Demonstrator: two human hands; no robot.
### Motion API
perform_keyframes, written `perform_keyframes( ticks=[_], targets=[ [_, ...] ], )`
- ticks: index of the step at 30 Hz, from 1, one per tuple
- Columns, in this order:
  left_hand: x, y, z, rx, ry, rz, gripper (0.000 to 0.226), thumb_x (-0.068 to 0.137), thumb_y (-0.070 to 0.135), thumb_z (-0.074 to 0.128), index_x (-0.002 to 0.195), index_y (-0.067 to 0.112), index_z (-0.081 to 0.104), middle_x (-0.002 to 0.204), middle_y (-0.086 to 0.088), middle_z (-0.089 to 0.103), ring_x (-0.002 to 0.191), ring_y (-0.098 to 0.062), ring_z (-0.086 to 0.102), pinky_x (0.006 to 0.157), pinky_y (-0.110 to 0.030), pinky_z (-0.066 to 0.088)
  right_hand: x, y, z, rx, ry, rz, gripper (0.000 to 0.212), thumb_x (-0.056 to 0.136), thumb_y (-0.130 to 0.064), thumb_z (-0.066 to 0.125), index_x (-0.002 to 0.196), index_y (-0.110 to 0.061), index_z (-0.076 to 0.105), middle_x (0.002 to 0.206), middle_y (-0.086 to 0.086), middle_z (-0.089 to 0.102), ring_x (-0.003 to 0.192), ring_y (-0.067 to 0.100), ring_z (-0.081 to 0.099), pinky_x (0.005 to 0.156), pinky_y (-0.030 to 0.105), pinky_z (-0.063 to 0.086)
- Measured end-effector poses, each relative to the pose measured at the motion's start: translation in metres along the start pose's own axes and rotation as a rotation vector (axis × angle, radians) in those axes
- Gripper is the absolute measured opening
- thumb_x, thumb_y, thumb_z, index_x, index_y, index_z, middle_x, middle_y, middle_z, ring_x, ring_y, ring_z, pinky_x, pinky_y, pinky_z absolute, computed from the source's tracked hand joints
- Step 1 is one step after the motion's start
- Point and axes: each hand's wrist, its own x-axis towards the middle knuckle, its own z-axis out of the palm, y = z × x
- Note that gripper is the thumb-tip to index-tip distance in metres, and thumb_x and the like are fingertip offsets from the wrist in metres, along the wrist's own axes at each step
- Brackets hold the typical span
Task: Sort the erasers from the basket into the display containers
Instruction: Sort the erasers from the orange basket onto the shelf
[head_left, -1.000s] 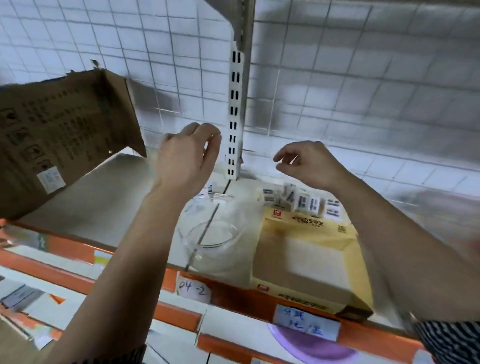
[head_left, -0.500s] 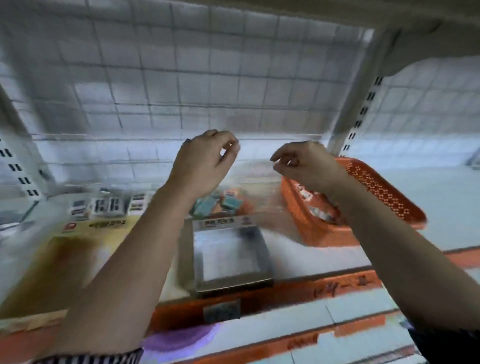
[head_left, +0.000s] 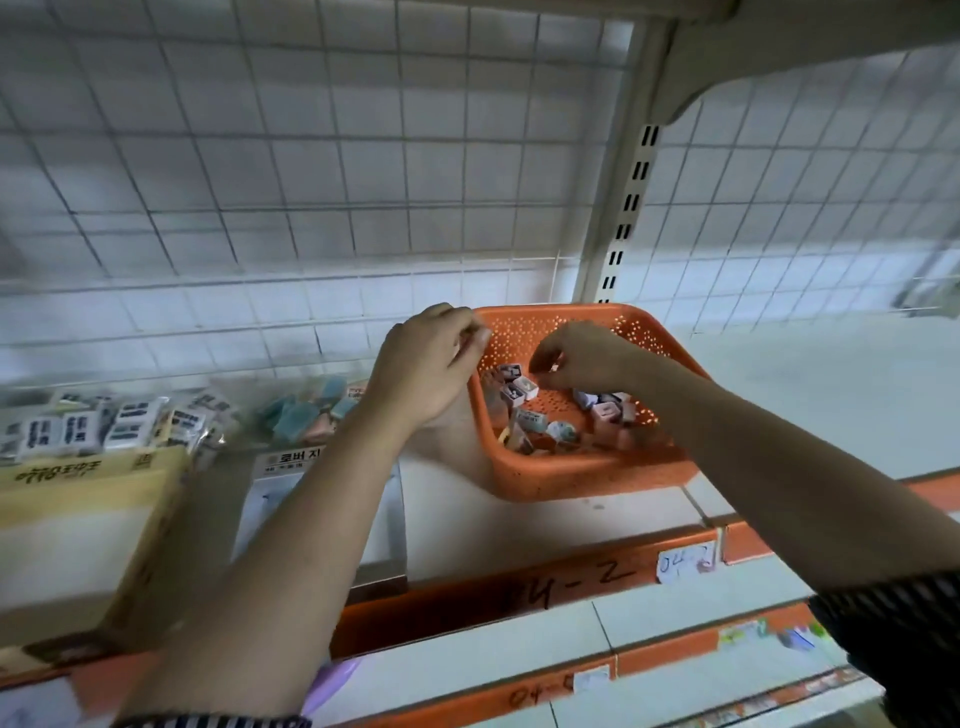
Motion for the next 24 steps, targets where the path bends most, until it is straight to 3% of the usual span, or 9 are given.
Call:
perform_keyframes(
  ticks=[4, 7, 11, 15, 20, 24],
  targets=[
    [-0.002, 0.001, 0.004, 0.004, 0.057, -0.014, 0.025, 0.099, 0.030, 0.050, 0.108, 0.015, 0.068, 0.102, -0.003, 0.067, 0.092, -0.020, 0.062, 0.082, -0.036, 0.049, 0.021, 0.003, 0.008, -0.124, -0.128, -0.002, 0.046, 0.081, -0.022, 0.077, 0.125, -0.019, 0.063, 0.125, 0.001, 0.064, 0.111, 0.018, 0.058, 0.088, 0.023, 0.041],
    [-0.002, 0.000, 0.004, 0.001, 0.071, -0.028, 0.025, 0.099, 0.031, 0.050, 0.106, 0.015, 0.068, 0.101, -0.002, 0.068, 0.091, -0.019, 0.062, 0.082, -0.037, 0.050, 0.030, 0.006, 0.014, -0.139, -0.179, -0.019, 0.055, 0.079, -0.020, 0.078, 0.131, -0.020, 0.059, 0.126, 0.003, 0.063, 0.113, 0.021, 0.058, 0.093, 0.028, 0.046],
    [0.000, 0.000, 0.002, -0.012, 0.084, -0.030, 0.027, 0.098, 0.033, 0.048, 0.104, 0.016, 0.068, 0.098, 0.000, 0.067, 0.090, -0.016, 0.062, 0.081, -0.036, 0.050, 0.037, 0.011, 0.027, -0.085, -0.143, -0.023, 0.046, 0.078, -0.022, 0.080, 0.120, -0.021, 0.063, 0.116, 0.001, 0.065, 0.097, 0.015, 0.057, 0.079, 0.025, 0.044],
    [0.006, 0.000, 0.005, -0.014, 0.088, -0.026, 0.023, 0.099, 0.030, 0.050, 0.103, 0.016, 0.068, 0.097, 0.002, 0.066, 0.089, -0.012, 0.061, 0.080, -0.033, 0.049, 0.038, 0.013, 0.034, -0.095, -0.100, -0.018, 0.027, 0.079, -0.026, 0.078, 0.103, -0.020, 0.068, 0.108, 0.001, 0.065, 0.099, 0.019, 0.060, 0.080, 0.028, 0.048],
    [0.018, 0.006, 0.012, -0.021, 0.091, 0.002, 0.018, 0.097, 0.028, 0.054, 0.099, 0.017, 0.068, 0.094, 0.004, 0.066, 0.087, -0.010, 0.060, 0.080, -0.033, 0.049, 0.035, 0.012, 0.033, -0.189, -0.060, -0.062, 0.018, 0.083, -0.026, 0.073, 0.097, -0.017, 0.068, 0.103, 0.005, 0.067, 0.096, 0.022, 0.062, 0.072, 0.027, 0.044],
    [0.029, 0.013, 0.017, -0.018, 0.054, 0.033, 0.016, 0.094, 0.027, 0.058, 0.101, 0.018, 0.069, 0.098, 0.004, 0.067, 0.091, -0.013, 0.062, 0.082, -0.034, 0.050, 0.021, 0.018, 0.008, -0.027, 0.012, -0.039, 0.017, 0.081, -0.019, 0.072, 0.093, -0.019, 0.061, 0.091, 0.001, 0.063, 0.085, 0.018, 0.059, 0.059, 0.019, 0.038]
  ],
)
